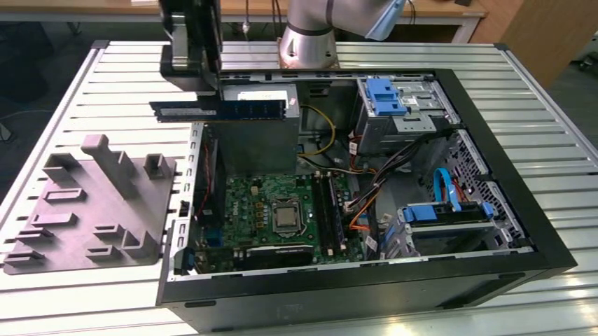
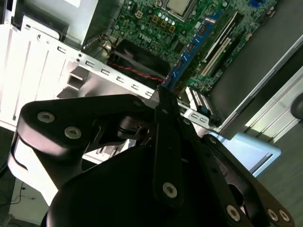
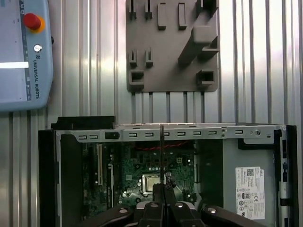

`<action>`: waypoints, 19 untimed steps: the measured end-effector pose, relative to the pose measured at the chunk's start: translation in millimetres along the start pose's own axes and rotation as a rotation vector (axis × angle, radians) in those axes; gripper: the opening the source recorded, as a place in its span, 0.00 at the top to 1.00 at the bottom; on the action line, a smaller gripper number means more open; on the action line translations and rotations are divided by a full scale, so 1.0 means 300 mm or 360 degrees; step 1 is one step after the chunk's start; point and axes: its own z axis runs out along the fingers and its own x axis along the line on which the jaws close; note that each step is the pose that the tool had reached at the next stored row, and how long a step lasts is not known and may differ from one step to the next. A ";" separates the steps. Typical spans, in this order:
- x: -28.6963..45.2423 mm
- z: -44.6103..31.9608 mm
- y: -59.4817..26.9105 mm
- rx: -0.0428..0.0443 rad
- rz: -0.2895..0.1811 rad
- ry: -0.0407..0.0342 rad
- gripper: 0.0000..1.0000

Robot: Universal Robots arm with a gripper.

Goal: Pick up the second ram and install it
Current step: 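Pick up the second ram and move it above second insertion slot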

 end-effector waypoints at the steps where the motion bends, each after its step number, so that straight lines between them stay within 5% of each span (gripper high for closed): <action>1: 0.000 0.000 -0.008 0.0000 0.0000 0.0000 0.89; 12: -0.003 0.003 -0.107 0.0000 0.0000 0.0000 0.89; 19: -0.003 0.040 -0.165 0.0000 0.0000 0.0000 0.89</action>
